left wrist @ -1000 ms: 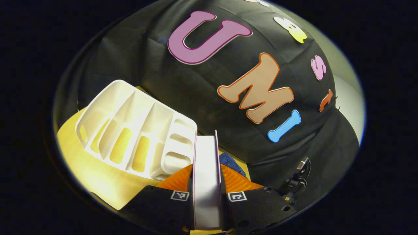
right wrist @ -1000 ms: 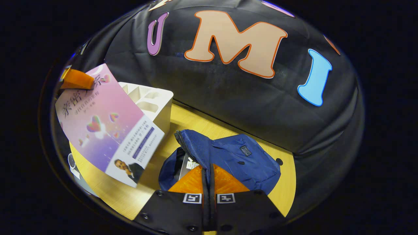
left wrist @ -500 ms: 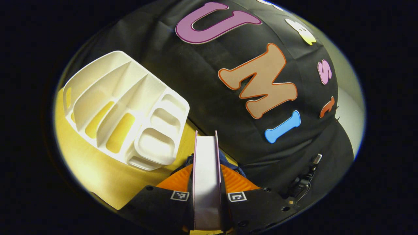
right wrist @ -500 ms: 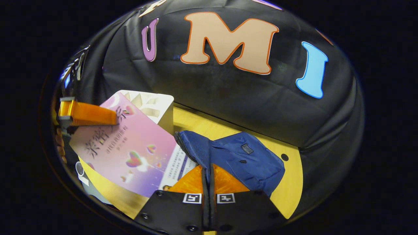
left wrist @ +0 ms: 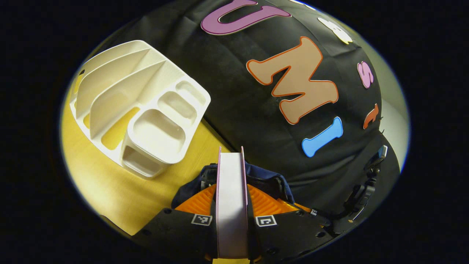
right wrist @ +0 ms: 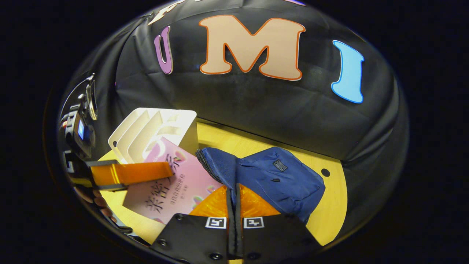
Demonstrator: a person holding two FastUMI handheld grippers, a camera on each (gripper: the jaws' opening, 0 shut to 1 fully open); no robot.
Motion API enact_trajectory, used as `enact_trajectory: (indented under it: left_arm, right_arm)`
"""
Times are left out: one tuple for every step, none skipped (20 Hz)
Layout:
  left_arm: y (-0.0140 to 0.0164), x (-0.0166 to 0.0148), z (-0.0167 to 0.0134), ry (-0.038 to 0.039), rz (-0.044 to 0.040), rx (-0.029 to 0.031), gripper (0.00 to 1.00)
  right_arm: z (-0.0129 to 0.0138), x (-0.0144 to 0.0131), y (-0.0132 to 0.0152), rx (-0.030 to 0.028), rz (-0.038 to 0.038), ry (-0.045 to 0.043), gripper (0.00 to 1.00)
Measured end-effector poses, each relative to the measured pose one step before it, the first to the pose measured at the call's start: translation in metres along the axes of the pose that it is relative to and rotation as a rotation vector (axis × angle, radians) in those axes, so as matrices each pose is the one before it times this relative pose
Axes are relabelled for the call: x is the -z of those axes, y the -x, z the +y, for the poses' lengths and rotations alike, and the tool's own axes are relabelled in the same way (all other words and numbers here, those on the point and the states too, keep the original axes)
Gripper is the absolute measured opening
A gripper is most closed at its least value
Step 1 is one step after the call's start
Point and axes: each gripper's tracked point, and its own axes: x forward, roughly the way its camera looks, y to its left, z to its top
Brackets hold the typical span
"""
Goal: Open the schoolbag, grab two books from the bookshelf and put them into the schoolbag.
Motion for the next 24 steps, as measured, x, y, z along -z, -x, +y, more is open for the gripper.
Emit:
enact_trajectory:
  left_arm:
    - [-0.00655,0.0044,-0.00065,0.01525,-0.00604,0.0037,0.3]
    - [-0.00421,0.00568,-0.00022,0.01411,0.00134,-0.00106,0.28]
    - [-0.00516,0.0039,0.00075,0.01974,-0.00787,0.00267,0.29]
    - [-0.00387,0.00355,-0.00006,0.01632,-0.00427,0.00107,0.3]
    - [-0.00583,0.00464,-0.00094,0.01039,0.00053,0.0047,0.29]
    - [-0.0025,0.00496,0.00026,0.01173,0.00473,0.00317,0.29]
    - [-0.00449,0.0004,-0.00039,0.00441,-0.0144,0.0025,0.29]
    - [-0.00191,0.00189,0.00027,0.00408,-0.00915,0.00176,0.29]
    - [-0.00341,0.0042,0.00004,0.00075,-0.00329,0.00223,0.3]
    - [-0.00381,0.00477,0.00138,0.0052,0.00215,-0.00253,0.3]
    - [-0.00497,0.0069,0.00142,0.00818,0.01482,-0.00303,0.32]
    - [-0.00462,0.00716,0.0003,0.00944,0.00841,0.00151,0.33]
    - [-0.00643,0.00616,0.00022,0.00511,0.00631,0.00071,0.29]
    - [-0.00315,0.00547,-0.00122,0.0028,0.00473,0.00306,0.29]
    - [-0.00561,0.00698,0.00041,-0.00027,0.01065,0.00101,0.31]
    - [-0.00209,0.00441,0.00092,-0.00049,0.00997,0.00311,0.31]
    - [-0.00694,0.00043,0.00024,0.01457,-0.00036,0.00183,0.32]
    - [-0.00269,0.00366,0.00193,0.00144,0.01548,0.00209,0.31]
    - [-0.00512,0.00289,0.00009,-0.01435,0.00725,-0.00784,0.31]
    - [-0.00231,0.00105,0.00162,-0.02755,0.01031,-0.01243,0.36]
    - [-0.00014,0.00369,0.00538,-0.03457,0.01549,-0.01492,0.39]
    - [0.00524,-0.0006,0.00621,-0.03937,0.01601,-0.02203,0.44]
    - [-0.00126,0.00224,0.00849,-0.04841,0.0046,-0.02941,0.58]
    - [0.00864,-0.00058,0.00441,-0.04403,-0.00029,-0.01285,0.68]
  right_arm:
    - [0.00153,0.00093,0.00028,-0.004,0.00016,0.00352,0.02]
    - [0.00034,-0.00123,0.00089,-0.00232,-0.00369,0.00318,0.03]
    - [-0.00019,-0.0014,0.0,-0.00231,-0.00276,0.00127,0.02]
    - [0.00049,-0.00097,0.00085,-0.00349,-0.00271,-0.00009,0.02]
    - [0.00091,0.00075,0.00076,-0.00392,0.0,0.00123,0.03]
    - [0.00039,0.00016,0.00114,-0.00307,0.00017,0.00269,0.02]
    - [0.00152,0.0005,0.00076,-0.00332,-0.00101,0.00366,0.02]
    - [0.00145,-0.00035,-0.0003,-0.0031,0.00059,0.00447,0.03]
    - [0.00102,0.0006,0.00113,-0.00366,-0.00075,0.00683,0.03]
    - [0.00246,-0.00042,0.00126,-0.00404,-0.00095,0.00609,0.03]
    - [0.00237,0.0002,0.00015,-0.00472,-0.00099,0.00644,0.03]
    - [0.0026,0.00025,0.00124,-0.00317,0.00012,0.00956,0.02]
    - [0.00304,0.00084,-0.00035,-0.00246,-0.00125,0.01388,0.02]
    - [0.00183,0.00005,0.00008,-0.00102,-0.00238,0.01547,0.02]
    - [0.0019,0.00065,0.00094,-0.0019,-0.0019,0.01262,0.03]
    - [0.00047,0.00017,0.00108,0.00143,-0.00127,0.00987,0.03]
    - [-0.00148,-0.00075,0.00199,0.00164,-0.00498,0.00399,0.03]
    - [-0.00174,0.00113,-0.00106,0.00033,0.00082,-0.00482,0.03]
    - [-0.00174,0.00183,-0.00089,-0.00072,0.00356,-0.00916,0.03]
    - [-0.00086,0.00082,0.0002,-0.00081,0.00085,-0.00975,0.02]
    - [-0.00116,0.00056,-0.00065,0.00005,-0.00103,-0.00845,0.03]
    - [-0.00125,-0.00008,-0.00087,0.00069,-0.00063,-0.00474,0.03]
    - [-0.00191,0.00084,-0.00262,0.00882,-0.00366,-0.00079,0.03]
    - [-0.00088,-0.00198,0.00139,0.00356,-0.0002,-0.00059,0.03]
